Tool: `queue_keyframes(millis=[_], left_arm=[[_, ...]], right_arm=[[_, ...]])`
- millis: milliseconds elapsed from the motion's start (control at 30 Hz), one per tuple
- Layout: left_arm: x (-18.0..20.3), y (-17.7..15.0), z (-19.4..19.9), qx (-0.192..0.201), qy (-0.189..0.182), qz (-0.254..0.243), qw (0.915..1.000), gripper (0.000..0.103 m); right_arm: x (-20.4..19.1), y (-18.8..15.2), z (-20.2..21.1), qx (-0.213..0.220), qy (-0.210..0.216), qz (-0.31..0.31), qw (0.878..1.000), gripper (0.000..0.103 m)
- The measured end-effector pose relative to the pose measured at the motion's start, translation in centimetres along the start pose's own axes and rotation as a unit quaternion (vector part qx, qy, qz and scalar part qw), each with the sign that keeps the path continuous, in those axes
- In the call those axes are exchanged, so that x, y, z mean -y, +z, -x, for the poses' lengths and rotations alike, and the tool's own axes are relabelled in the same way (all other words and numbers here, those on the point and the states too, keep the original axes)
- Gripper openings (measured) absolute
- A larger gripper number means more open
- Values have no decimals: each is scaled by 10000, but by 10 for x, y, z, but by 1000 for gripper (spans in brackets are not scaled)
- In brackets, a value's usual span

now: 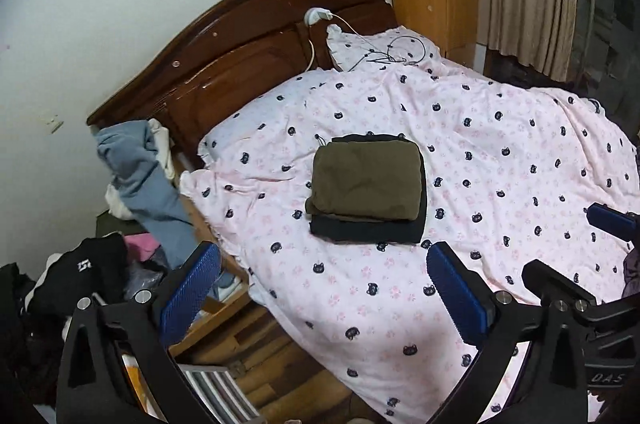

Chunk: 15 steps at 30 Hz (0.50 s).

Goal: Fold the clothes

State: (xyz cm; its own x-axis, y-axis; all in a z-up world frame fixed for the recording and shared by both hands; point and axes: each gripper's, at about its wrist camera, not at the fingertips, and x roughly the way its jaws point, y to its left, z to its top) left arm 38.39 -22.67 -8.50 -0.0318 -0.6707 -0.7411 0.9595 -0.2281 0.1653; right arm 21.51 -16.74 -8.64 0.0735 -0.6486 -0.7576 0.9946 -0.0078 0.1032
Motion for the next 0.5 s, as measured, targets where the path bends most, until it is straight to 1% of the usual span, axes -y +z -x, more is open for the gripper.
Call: queue_keyframes(millis=[167,333,500], left_arm=[[-7,-8,35,-5,-39,233,9997,102],[-10,-8,74,277,-68,349,9990,102],[-10,-4,102,422,-178,466,9979,102]], right_arm=[[-10,-1,51,155,16,109,9998,103],[-21,1,98,396,-36,297,9988,103],[-26,0,129,497,-21,367,9981,103]])
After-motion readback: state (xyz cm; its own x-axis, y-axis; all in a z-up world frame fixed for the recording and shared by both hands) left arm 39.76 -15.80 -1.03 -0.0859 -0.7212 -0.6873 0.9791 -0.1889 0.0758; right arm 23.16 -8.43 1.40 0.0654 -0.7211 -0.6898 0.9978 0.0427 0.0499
